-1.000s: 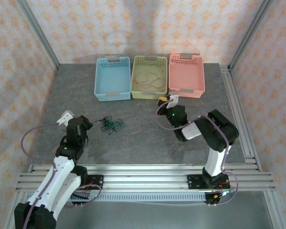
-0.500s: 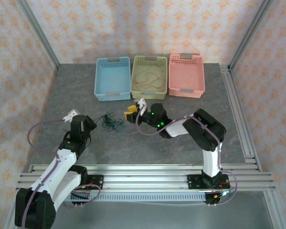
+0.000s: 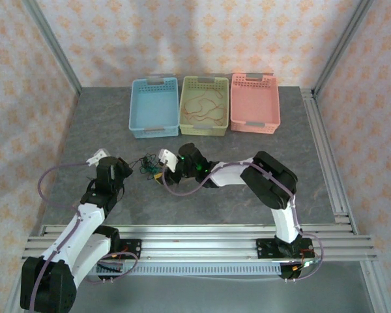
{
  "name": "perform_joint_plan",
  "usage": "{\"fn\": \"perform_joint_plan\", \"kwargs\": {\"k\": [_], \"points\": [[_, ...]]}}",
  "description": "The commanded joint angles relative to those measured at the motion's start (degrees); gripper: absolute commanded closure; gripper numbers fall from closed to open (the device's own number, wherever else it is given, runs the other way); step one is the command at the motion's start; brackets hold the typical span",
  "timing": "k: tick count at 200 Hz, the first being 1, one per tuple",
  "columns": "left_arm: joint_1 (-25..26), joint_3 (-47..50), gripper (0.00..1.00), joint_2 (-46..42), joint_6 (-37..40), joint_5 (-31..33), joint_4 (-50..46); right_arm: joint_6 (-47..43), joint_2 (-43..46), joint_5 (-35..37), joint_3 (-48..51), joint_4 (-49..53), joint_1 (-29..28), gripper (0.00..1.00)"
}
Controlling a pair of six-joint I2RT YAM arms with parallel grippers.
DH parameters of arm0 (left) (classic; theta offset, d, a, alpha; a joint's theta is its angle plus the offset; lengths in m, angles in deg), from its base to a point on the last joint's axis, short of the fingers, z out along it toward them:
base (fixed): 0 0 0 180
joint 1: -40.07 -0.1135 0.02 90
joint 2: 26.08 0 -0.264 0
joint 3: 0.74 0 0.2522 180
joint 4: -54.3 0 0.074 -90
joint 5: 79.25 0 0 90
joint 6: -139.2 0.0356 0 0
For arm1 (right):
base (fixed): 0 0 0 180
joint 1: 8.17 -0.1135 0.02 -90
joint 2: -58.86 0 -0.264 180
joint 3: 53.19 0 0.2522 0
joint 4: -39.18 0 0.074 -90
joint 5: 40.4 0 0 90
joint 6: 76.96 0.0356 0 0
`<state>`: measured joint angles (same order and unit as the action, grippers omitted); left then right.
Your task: Untangle the cables
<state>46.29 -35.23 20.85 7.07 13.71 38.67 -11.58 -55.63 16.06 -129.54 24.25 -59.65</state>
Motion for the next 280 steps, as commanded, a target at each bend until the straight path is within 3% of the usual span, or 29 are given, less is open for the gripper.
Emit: {"fn": "perform_joint_plan", "kwargs": {"k": [1, 66, 155, 173, 223, 280], "points": [[-0.2, -1.6, 1.00, 0.2, 0.7, -0.7, 1.9, -4.2, -1.5, 3.4, -2.0, 3.5, -0.1, 0.42], [-0.2, -1.5, 1.00, 0.3, 0.9, -1.1, 2.0, -8.3, -3.7, 8.9, -6.4, 5.2, -1.2, 0.40], [-0.1, -1.4, 1.00, -0.1, 1.0, -1.3, 2.2, -16.1, -4.9, 9.7, -11.2, 10.0, -2.2, 0.38], [-0.1, -1.3, 1.00, -0.1, 1.0, -1.2, 2.3, -17.7, -5.6, 9.6, -13.0, 12.5, -2.7, 0.48], [-0.1, -1.3, 1.00, -0.1, 1.0, -1.4, 2.3, -21.0, -7.2, 9.6, -16.4, 16.6, -3.8, 0.58], [-0.1, -1.3, 1.00, -0.2, 1.0, -1.3, 2.2, -19.9, -4.9, 10.6, -11.5, 9.8, -4.0, 0.96]]}}
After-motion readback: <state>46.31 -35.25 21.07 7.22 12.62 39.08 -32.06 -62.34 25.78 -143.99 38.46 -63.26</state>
